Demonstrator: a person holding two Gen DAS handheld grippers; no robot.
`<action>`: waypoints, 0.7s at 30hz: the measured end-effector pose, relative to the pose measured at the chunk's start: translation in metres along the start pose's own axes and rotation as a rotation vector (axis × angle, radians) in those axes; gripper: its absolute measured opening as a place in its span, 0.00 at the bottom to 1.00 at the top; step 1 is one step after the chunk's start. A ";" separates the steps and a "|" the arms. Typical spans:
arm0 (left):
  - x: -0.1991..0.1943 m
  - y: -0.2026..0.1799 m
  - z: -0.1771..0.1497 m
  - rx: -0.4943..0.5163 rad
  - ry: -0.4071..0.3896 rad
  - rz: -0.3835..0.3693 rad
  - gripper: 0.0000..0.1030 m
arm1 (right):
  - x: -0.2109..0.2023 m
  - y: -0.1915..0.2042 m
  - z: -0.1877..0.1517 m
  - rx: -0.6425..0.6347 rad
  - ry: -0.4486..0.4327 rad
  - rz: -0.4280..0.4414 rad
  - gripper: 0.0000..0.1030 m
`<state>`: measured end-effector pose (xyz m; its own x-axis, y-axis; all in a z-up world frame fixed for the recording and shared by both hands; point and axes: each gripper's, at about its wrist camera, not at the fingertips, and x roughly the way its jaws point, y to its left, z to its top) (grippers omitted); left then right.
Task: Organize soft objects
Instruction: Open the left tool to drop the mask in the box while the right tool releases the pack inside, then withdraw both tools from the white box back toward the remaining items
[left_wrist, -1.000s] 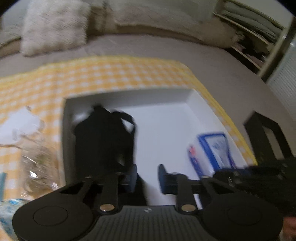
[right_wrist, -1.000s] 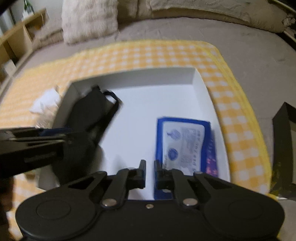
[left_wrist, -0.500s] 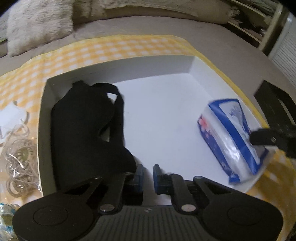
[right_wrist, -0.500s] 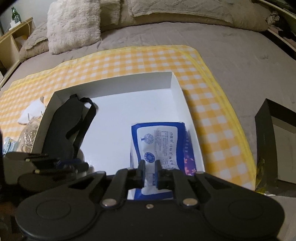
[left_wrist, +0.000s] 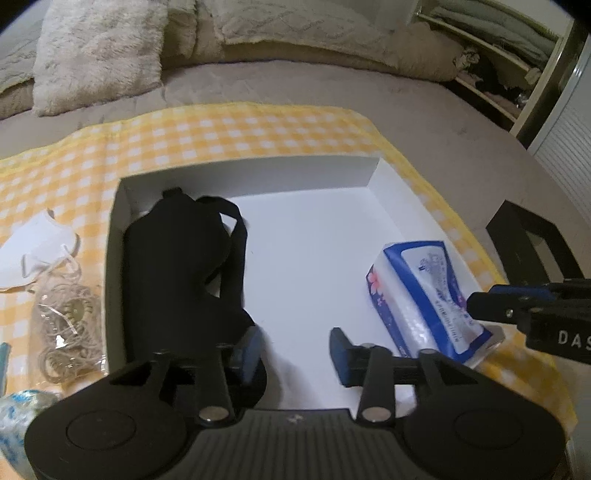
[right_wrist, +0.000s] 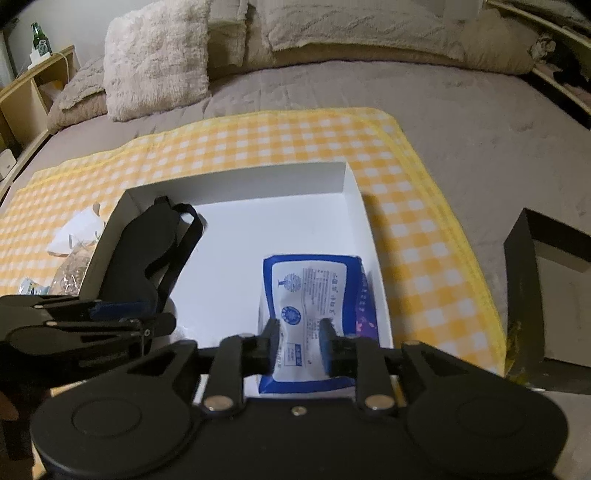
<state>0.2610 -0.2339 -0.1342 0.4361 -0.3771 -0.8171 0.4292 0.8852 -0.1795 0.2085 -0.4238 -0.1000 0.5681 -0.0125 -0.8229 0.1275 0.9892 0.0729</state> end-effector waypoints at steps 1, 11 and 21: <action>-0.005 -0.001 0.000 -0.004 -0.007 0.002 0.54 | -0.003 0.001 -0.001 -0.002 -0.007 -0.004 0.30; -0.049 0.001 -0.009 0.010 -0.085 0.051 0.87 | -0.037 0.007 -0.009 -0.008 -0.093 -0.024 0.72; -0.083 0.017 -0.020 -0.012 -0.129 0.119 1.00 | -0.060 0.014 -0.021 -0.023 -0.143 -0.082 0.98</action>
<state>0.2158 -0.1817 -0.0803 0.5810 -0.3009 -0.7562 0.3599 0.9284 -0.0929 0.1588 -0.4065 -0.0612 0.6663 -0.1125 -0.7371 0.1603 0.9870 -0.0057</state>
